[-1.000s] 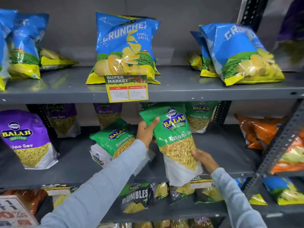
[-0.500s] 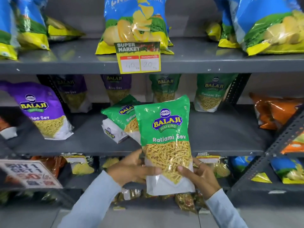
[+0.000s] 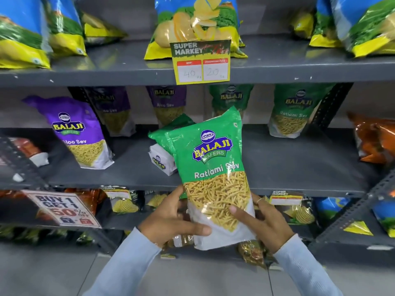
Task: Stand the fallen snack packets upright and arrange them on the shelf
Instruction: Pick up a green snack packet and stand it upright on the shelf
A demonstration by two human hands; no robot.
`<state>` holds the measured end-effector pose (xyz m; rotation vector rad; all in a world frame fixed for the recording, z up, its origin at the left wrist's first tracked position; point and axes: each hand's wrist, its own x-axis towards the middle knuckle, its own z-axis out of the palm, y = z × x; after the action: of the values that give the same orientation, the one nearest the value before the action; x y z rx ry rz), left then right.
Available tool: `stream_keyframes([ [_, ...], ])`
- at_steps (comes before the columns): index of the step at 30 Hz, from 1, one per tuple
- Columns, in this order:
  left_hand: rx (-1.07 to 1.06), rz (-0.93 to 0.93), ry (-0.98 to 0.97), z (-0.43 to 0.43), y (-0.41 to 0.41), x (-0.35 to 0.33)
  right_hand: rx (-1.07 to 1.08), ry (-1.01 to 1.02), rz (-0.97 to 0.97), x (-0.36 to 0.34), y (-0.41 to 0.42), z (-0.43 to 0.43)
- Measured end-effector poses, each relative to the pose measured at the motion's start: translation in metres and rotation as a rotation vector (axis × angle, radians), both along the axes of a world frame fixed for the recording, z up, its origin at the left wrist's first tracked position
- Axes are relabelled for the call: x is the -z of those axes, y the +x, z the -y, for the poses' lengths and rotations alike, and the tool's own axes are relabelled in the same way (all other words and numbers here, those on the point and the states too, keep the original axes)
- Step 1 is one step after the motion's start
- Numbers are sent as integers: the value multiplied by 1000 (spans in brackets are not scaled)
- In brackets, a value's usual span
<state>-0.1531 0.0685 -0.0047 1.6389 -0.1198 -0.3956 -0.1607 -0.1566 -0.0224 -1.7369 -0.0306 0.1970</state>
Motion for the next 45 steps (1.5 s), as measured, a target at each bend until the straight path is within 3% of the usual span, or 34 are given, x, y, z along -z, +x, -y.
stream_keyframes([
  [5, 0, 25, 49, 14, 18, 7, -12, -347, -20, -10, 10, 22],
  [11, 15, 97, 94, 84, 61, 12, 164, -188, -81, 0, 43, 68],
  [20, 56, 204, 481, 203, 161, 63, 551, -39, -19, 35, 111, 143],
  [23, 66, 147, 453, 238, 181, 73, 634, -2, -39, 50, 131, 167],
  [26, 34, 120, 384, 265, 195, 85, 687, -103, -41, 54, 142, 185],
  [30, 51, 105, 324, 290, 206, 87, 687, -222, -53, 55, 159, 212],
  [36, 143, 38, 243, 307, 208, 85, 661, -228, -146, 68, 187, 243],
  [40, 226, 4, 242, 298, 203, 80, 702, -209, -145, 59, 175, 229],
  [42, 243, 11, 262, 286, 194, 77, 822, -88, -111, 52, 157, 212],
  [45, 166, 95, 225, 253, 174, 69, 851, -13, 30, 56, 130, 173],
])
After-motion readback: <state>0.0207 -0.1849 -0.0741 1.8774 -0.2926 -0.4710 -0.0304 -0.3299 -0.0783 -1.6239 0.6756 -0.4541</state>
